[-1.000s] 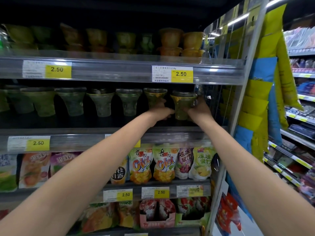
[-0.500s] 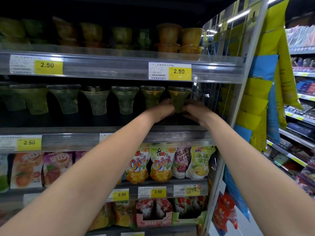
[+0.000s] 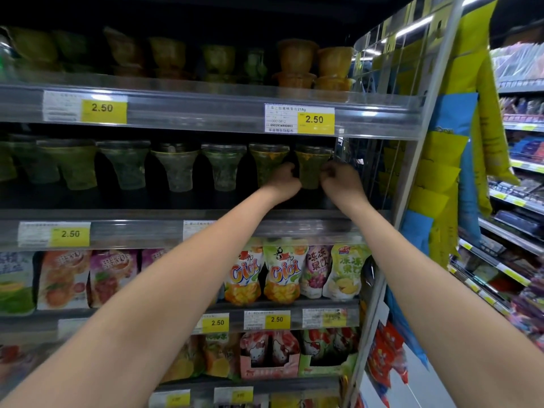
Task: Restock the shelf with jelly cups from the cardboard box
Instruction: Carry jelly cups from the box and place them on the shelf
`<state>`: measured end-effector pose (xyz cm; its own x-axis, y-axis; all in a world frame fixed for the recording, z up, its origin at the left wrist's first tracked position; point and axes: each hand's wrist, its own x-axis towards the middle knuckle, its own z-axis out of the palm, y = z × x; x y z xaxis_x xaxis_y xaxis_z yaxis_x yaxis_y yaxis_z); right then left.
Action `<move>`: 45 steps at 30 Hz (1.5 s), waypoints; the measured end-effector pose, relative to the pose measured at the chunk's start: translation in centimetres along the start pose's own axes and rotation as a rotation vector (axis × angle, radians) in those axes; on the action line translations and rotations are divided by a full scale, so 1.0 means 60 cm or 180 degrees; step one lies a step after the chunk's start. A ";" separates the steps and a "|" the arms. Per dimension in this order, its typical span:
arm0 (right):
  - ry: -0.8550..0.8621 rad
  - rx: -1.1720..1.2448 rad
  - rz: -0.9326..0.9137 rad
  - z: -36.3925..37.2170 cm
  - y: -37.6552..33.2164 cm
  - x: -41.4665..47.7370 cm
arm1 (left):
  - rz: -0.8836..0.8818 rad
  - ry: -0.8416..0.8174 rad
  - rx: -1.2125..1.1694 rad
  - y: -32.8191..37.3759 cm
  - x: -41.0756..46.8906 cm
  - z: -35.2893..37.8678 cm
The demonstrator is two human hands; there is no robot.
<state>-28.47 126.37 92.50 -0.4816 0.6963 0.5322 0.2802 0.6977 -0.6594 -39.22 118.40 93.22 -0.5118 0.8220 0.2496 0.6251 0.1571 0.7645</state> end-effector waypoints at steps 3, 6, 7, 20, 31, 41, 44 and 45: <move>0.0140 -0.0397 -0.0449 0.006 -0.008 -0.019 | 0.0186 0.0228 0.0992 -0.016 -0.024 -0.030; 0.0121 -0.1099 -0.0689 0.019 -0.015 -0.050 | 0.0401 0.0432 0.1667 -0.040 -0.062 -0.057; 0.0160 -0.1327 -0.0794 0.028 -0.018 -0.063 | 0.0469 0.0521 0.1811 -0.050 -0.074 -0.062; 0.0039 -0.1914 -0.1317 0.121 -0.038 -0.258 | 0.1812 0.1502 0.2606 -0.202 -0.237 -0.044; -0.1034 -0.1882 -0.1481 0.096 -0.057 -0.482 | 0.1069 0.0664 0.3074 -0.254 -0.514 -0.026; -0.2410 -0.1732 -0.1667 0.114 -0.123 -0.804 | -0.0388 -0.0199 0.2920 -0.303 -0.921 -0.006; -0.2908 -0.1611 -0.1772 0.152 -0.158 -0.902 | -0.0976 -0.0365 0.2882 -0.341 -1.047 -0.014; -0.3025 -0.1576 -0.1825 0.165 -0.171 -0.935 | -0.1183 -0.0385 0.2859 -0.352 -1.088 -0.018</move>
<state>-12.55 78.48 64.17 -0.9982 0.0096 -0.0584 0.0137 0.9974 -0.0714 -19.66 60.81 61.40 -0.7343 0.6786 -0.0165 0.6779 0.7344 0.0327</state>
